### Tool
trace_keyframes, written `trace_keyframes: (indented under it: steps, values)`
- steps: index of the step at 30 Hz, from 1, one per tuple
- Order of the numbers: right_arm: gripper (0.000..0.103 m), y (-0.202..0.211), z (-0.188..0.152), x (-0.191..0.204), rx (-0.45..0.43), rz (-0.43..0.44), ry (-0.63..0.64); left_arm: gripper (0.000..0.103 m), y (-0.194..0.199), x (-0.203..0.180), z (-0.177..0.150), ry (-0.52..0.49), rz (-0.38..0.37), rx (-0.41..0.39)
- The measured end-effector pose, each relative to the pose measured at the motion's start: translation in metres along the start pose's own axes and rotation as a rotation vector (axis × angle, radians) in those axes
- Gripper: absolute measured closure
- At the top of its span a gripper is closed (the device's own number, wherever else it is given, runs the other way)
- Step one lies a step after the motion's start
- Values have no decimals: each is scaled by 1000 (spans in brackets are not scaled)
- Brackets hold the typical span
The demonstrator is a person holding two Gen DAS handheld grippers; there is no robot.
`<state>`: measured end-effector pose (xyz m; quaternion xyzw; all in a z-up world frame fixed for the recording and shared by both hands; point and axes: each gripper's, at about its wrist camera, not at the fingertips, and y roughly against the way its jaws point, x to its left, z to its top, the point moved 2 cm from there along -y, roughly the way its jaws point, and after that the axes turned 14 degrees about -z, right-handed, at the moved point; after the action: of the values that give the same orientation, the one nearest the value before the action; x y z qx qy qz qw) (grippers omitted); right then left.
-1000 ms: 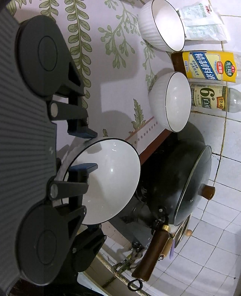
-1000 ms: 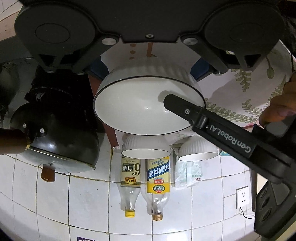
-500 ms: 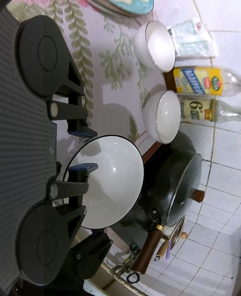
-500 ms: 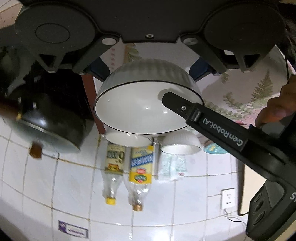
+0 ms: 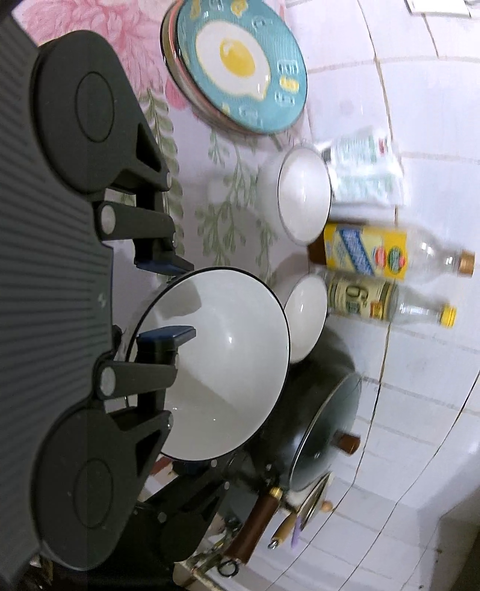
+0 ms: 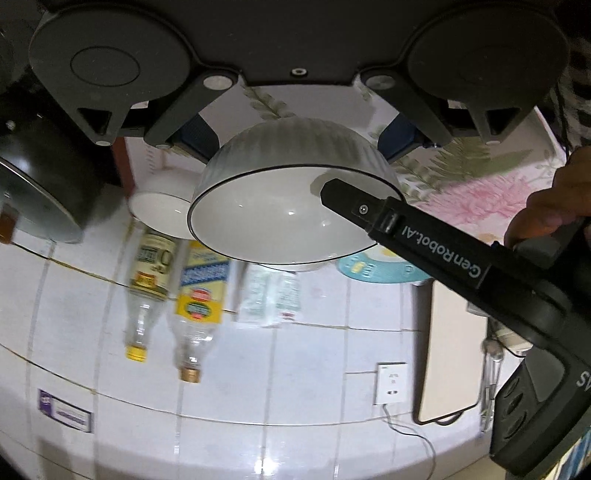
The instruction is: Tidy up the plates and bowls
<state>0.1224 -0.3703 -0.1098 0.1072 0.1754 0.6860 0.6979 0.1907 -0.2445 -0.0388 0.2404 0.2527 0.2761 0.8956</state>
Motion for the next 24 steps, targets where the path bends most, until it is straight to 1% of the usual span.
trace_keyframes:
  steps: [2,9,17,20,24]
  values:
    - [8,-7,3,1,0,20,0,75,4,6,0,0,19,-18]
    - [8,-33,11,6,14,87,36,75,7,32,4,50,67,-30]
    - [8,-69,11,27,-7,135,105,75,-3,64,5,111,136,-4]
    - [8,-83,10,30,10,163,108,75,-9,76,4,139,153,5]
    - [8,-100,5,34,53,206,79,75,-17,86,-1,145,184,24]
